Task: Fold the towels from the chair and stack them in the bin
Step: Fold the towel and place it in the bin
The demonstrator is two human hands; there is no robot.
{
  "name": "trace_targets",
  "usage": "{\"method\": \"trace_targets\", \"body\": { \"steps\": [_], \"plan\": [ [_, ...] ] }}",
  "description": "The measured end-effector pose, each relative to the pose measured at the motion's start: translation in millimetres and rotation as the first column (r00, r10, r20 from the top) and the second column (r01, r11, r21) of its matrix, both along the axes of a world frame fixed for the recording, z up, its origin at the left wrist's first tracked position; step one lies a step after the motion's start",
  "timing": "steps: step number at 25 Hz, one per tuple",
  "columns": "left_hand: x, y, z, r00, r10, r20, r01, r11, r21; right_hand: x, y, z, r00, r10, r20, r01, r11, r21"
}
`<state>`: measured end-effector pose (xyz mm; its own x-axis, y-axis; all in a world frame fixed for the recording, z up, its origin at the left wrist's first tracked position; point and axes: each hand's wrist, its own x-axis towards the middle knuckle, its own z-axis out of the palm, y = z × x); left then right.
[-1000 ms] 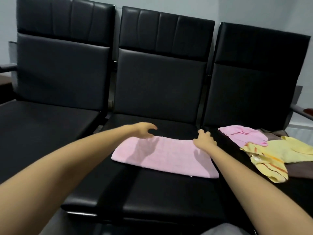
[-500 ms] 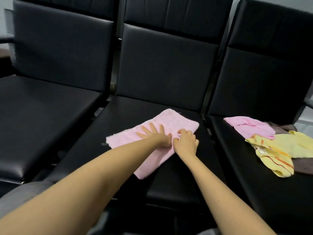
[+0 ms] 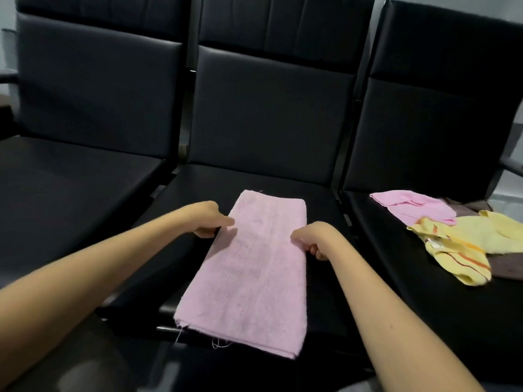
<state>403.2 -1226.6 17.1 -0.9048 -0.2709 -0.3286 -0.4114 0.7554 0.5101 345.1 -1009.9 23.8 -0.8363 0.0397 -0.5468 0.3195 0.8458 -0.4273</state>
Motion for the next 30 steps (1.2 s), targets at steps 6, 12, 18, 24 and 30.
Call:
{"method": "trace_targets", "body": {
  "steps": [6,12,18,24,30],
  "plan": [
    [-4.2,24.3,-2.4,0.996,0.057,0.075,-0.066,0.990,0.122,14.7,14.8,4.2,0.985,0.015,0.171,0.001,0.995,-0.097],
    [-19.6,7.5,16.0,0.956,0.192,0.221,-0.276,0.841,0.466,8.7,22.8,5.7,0.967,-0.192,0.168,0.248,0.861,-0.444],
    [-22.1,-5.7,20.0,0.938,0.185,0.293,-0.343,0.610,0.714,-7.2,6.2,9.3,0.929,-0.341,0.144,0.317,0.531,-0.786],
    [-34.2,6.6,55.2,0.832,0.437,-0.343,0.284,0.195,0.939,-11.9,-1.1,36.9,0.837,-0.437,-0.331,-0.220,0.285,-0.933],
    [-35.4,-5.3,21.1,0.880,0.251,-0.402,0.251,0.472,0.845,-17.2,2.2,10.3,0.945,-0.308,-0.111,0.055,0.485,-0.873]
  ]
}}
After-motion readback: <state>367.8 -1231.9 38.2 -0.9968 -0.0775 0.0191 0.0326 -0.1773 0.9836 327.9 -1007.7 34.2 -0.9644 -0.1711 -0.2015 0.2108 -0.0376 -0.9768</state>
